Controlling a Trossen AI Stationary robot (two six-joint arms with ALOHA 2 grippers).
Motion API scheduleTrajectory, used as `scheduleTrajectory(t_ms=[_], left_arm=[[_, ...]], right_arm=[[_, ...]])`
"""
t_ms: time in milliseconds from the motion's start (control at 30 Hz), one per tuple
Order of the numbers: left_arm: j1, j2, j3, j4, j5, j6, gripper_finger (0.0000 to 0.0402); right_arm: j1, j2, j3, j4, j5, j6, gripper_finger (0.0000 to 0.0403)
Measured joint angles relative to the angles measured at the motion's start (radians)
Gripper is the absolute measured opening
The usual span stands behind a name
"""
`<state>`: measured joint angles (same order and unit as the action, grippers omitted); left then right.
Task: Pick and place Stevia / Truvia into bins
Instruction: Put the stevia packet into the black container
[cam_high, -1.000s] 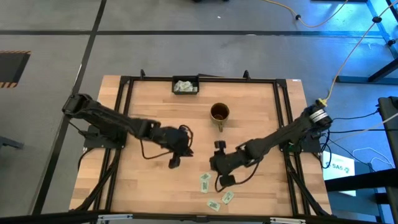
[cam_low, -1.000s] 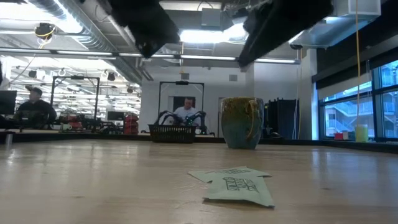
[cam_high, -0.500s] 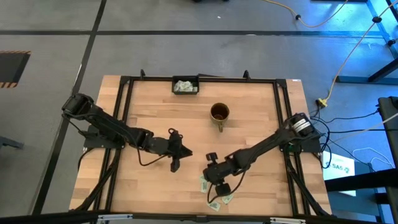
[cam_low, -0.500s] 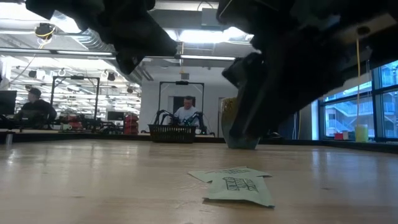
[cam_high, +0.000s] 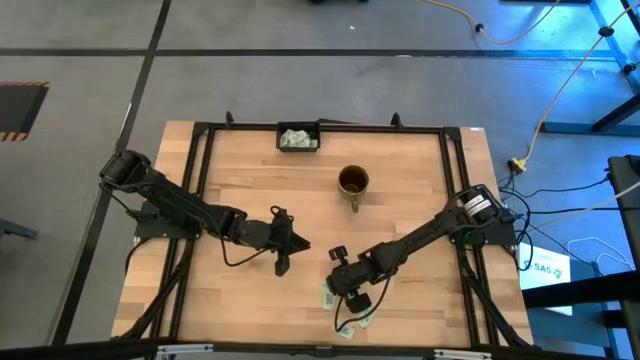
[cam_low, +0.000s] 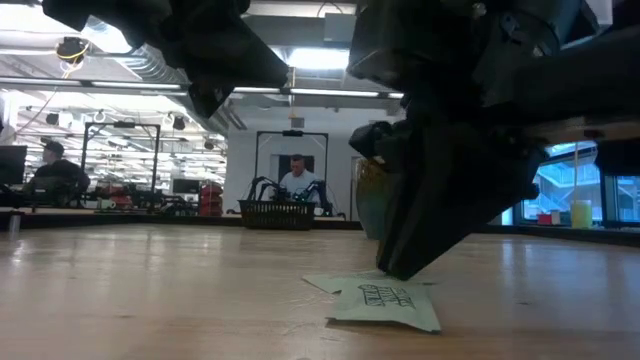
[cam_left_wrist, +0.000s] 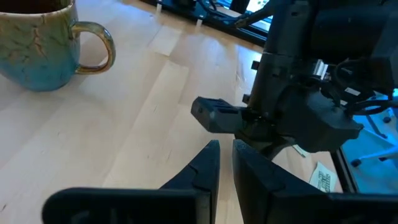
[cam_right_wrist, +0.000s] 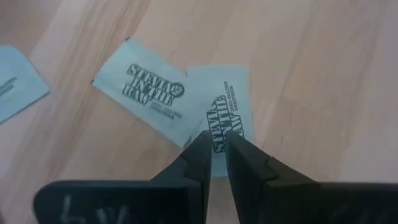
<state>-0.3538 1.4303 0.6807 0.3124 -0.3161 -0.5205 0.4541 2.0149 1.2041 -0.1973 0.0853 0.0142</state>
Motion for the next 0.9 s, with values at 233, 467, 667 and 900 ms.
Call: scheduleTrajectory(t_ms=[233,467,667,900], left_arm=[[0.0,0.0,0.0,-0.003,-0.001,0.01,0.004],[0.0,0.0,0.0,-0.003,-0.002,0.01,0.0036],[0.0,0.0,0.0,-0.003,-0.002,0.01,0.0036],[0.0,0.0,0.0,-0.003,-0.005,0.01,0.0033]], right_arm=[[0.0,0.038,0.006,0.025,0.022,0.002,0.0051],[0.0,0.071,0.008,0.022,0.026,0.03,0.0051],[0.0,0.072,0.008,0.022,0.025,0.03,0.0047],[0.0,0.072,0.006,0.029,0.025,0.034,0.0006]])
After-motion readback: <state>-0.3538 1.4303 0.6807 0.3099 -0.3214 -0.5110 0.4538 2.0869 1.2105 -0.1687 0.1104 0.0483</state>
